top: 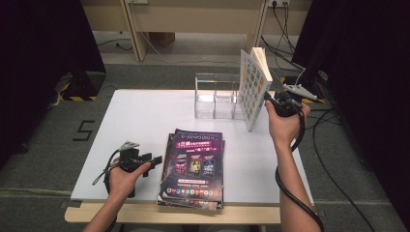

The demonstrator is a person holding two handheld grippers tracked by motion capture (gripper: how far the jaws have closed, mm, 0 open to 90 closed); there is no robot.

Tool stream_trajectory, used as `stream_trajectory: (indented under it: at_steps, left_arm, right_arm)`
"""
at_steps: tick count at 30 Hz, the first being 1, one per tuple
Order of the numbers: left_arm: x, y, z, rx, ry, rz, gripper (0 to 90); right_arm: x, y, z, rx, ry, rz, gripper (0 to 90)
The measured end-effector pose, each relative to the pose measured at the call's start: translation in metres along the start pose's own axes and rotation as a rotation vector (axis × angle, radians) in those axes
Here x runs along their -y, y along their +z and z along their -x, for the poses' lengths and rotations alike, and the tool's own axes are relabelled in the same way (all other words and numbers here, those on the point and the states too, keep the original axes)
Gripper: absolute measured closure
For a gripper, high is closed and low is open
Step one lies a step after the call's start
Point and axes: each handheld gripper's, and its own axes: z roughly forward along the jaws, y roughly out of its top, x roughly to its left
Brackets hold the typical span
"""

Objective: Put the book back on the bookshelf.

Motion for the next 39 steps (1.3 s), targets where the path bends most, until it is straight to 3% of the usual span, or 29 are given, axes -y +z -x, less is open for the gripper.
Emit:
stream_trajectory:
  at_steps: [8, 17, 28, 35, 39]
  left_arm:
    - [-0.003, 0.005, 0.005, 0.019, 0.009, -0.008, 44.7]
    - [-0.011, 0.014, 0.013, 0.051, 0.012, -0.016, 50.9]
    - [-0.020, 0.033, 0.017, 0.020, 0.010, -0.052, 66.7]
    - [-0.025, 0.044, 0.013, -0.029, 0.004, -0.079, 78.9]
    - [-0.028, 0.054, 0.012, -0.046, -0.004, -0.095, 81.4]
  right_arm:
    - [0.010, -0.007, 0.004, -0.010, 0.009, -0.014, 60.8]
    - [0.030, -0.012, 0.001, -0.058, 0.031, -0.099, 67.5]
    - [0.074, 0.003, -0.010, -0.111, 0.025, -0.248, 67.4]
    - [0.098, 0.017, -0.026, -0.150, 0.015, -0.331, 67.5]
    - [0.107, 0.025, -0.038, -0.177, 0.005, -0.368, 67.5]
